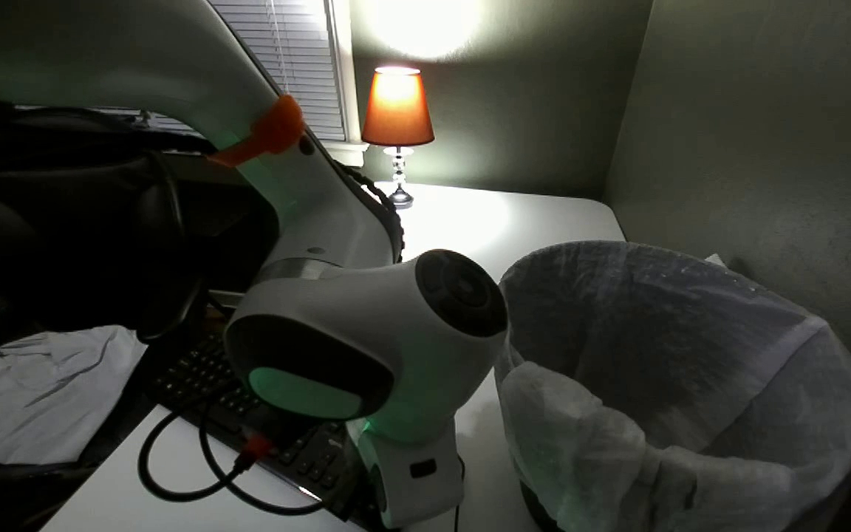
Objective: Press a button on the keyboard
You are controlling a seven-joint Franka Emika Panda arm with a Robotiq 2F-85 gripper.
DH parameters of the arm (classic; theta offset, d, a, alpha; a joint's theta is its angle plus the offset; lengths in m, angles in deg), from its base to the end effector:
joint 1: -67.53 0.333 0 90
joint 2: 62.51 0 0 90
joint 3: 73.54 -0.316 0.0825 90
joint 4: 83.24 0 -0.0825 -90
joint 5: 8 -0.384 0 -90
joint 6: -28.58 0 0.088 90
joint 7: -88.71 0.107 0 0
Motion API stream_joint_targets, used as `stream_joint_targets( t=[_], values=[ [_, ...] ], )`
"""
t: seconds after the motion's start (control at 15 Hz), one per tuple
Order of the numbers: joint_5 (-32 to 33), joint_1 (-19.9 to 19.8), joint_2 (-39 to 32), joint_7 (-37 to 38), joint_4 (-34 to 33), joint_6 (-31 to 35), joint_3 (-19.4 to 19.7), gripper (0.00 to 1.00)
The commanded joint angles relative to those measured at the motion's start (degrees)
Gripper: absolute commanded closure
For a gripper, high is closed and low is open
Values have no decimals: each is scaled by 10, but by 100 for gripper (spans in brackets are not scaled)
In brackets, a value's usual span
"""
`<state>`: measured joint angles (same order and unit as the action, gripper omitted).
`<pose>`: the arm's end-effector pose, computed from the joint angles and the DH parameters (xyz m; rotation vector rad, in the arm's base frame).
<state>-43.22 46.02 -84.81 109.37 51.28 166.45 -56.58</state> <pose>0.3686 -0.3010 0.1522 -2.0435 1.9984 0.3417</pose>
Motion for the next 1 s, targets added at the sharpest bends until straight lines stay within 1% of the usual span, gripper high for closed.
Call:
stream_joint_targets(
  t=[0.0, 0.6, 0.93],
  values=[
    [-14, -8, -21, -13, -18, -16, -4, 100],
    [-12, -11, -28, -9, -27, -34, -1, 100],
    [-9, -5, -6, -7, -10, -30, 0, 100]
  ],
)
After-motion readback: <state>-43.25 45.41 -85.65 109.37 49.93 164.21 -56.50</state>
